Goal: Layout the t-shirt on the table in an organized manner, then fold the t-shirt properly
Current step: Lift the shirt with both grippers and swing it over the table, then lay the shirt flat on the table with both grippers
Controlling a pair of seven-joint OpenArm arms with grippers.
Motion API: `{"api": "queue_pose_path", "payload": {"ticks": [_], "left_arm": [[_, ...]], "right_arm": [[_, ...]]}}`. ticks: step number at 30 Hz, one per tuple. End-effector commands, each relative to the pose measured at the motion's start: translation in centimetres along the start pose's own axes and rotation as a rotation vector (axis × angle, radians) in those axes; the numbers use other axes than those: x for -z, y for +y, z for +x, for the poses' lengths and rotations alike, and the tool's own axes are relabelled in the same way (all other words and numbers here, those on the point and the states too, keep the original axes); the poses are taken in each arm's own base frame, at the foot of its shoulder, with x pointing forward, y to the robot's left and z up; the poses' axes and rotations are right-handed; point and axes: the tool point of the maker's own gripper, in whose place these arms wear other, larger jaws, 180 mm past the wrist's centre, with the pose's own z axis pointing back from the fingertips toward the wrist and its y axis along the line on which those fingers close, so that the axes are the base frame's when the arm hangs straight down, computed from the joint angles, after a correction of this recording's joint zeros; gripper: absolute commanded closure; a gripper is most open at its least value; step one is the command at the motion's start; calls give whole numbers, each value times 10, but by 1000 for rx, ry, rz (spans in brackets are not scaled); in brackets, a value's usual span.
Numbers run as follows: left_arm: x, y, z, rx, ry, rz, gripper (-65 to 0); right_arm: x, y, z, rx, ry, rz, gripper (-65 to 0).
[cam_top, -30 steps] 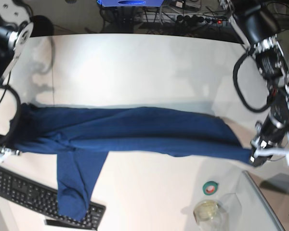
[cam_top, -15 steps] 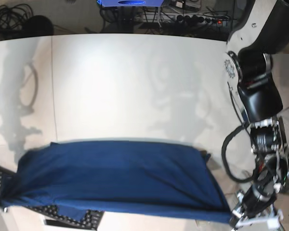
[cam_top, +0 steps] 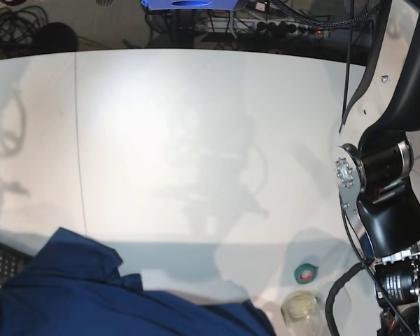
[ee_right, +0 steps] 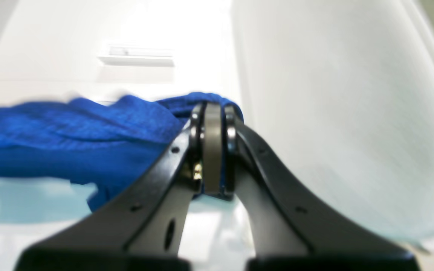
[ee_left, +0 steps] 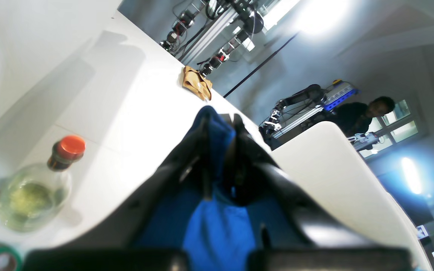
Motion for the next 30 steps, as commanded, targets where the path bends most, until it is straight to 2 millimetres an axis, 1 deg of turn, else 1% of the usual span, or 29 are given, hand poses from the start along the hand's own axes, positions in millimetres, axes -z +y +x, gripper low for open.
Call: {"api": "queue_pose_path", "payload": {"ticks": [1,2,3,4,5,6,7,8,9,11,13,16,17,18,19,21,24,27,30], "left_arm": [[-5,-3,16,12,-57,-8,0],[-10,5,9,19,-50,3,0],[-14,11,3,26,-45,12,0],[-19,19,-5,32,-37,24,0],[-26,29,-17,38,-22,40,0],[-34,37,-27,46,-12,51,0],[-41,41,-34,55,-6,58,0],[-50,51,-47,62,12,74,0],[-60,61,-60,70,31,92,0],[-80,77,-82,86,64,121,0],[-105,98,-107,103,109,163,0],[-141,124,-141,121,179,219,0],[-153,132,-151,123,202,241,0],[-167,143,-157,123,213,268,0],[-182,156,-161,116,220,305,0],[-207,176,-171,105,246,364,0],[-238,199,-189,98,295,430,0],[-263,212,-207,95,347,474,0],[-283,221,-219,96,390,505,0]], "right_arm": [[-10,-10,10,-4,-35,-26,0],[-7,-6,-7,-23,0,-21,0],[-7,-3,-19,-40,16,-13,0],[-5,4,-35,-57,38,3,0],[-1,14,-56,-72,63,28,0],[-2,18,-74,-69,77,47,0],[-2,22,-92,-63,97,59,0],[-3,22,-115,-56,133,62,0],[-4,26,-139,-43,169,73,0],[-8,34,-177,3,218,91,0],[-17,32,-219,49,273,87,0],[-29,38,-277,101,347,90,0],[-33,40,-300,113,384,91,0],[-38,44,-321,127,419,95,0],[-41,50,-338,138,443,104,0],[-48,60,-372,147,481,118,0],[-58,73,-405,169,517,132,0],[-69,80,-430,183,554,139,0],[-77,85,-451,197,596,143,0]]}}
